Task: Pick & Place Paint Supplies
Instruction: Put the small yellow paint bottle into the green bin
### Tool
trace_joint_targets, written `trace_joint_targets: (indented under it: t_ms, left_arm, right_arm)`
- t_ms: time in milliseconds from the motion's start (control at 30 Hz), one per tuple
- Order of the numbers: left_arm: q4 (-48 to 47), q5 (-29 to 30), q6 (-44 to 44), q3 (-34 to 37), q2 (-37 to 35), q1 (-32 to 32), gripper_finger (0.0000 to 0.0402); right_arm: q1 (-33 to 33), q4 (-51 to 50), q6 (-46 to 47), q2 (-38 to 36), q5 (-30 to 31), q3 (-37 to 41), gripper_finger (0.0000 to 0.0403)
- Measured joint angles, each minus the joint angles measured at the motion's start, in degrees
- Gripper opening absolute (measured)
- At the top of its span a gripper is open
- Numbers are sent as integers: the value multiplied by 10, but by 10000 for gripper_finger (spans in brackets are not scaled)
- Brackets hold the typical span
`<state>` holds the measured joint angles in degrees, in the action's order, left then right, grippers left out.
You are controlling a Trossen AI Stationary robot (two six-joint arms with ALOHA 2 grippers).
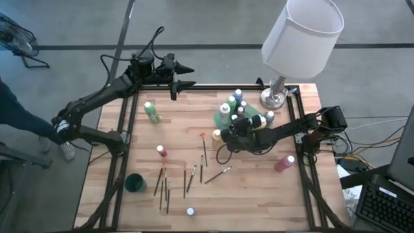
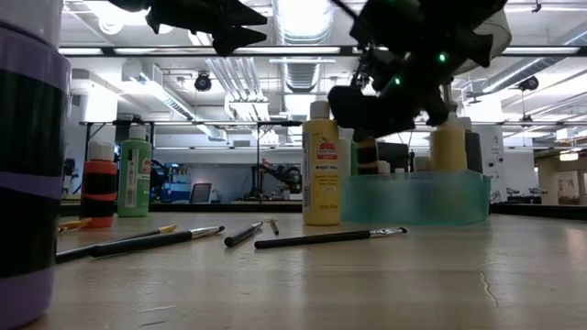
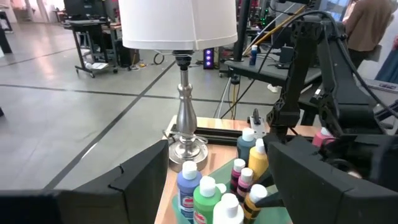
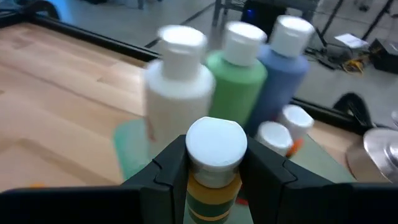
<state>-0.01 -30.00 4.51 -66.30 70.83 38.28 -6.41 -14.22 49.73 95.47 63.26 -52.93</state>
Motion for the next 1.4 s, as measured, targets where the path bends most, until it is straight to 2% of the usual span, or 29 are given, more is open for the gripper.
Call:
trace_joint_targets:
  t_ms: [100, 200, 433, 567, 733, 1000, 1100, 1400]
  left_arm:
    - [0, 0, 0, 0, 0, 0, 278]
    - [0, 0, 0, 0, 0, 0, 278]
    - [0, 0, 0, 0, 0, 0, 278]
    - [0, -1, 0, 0, 0, 0, 278]
    - [0, -1, -1, 0, 0, 0, 278]
    - [0, -1, -1, 0, 0, 0, 278]
    - [0, -1, -1, 0, 0, 0, 278]
    - [0, -1, -1, 0, 1, 0, 278]
  right_arm:
    - [-1, -9, -34, -7, -1, -24, 109]
    - [-1, -60, -35, -11, -3, -46, 109]
    - [-8, -234, 78, -28, -5, -112, 109]
    - [-7, -244, 118, -28, -3, -175, 109]
    - [-6, -267, 154, 18, 40, -241, 109]
    - [-24, -483, 419, 95, 59, -310, 109]
    - [-30, -544, 491, 120, 61, -327, 109]
    - [-34, -554, 549, 192, 51, -328, 109]
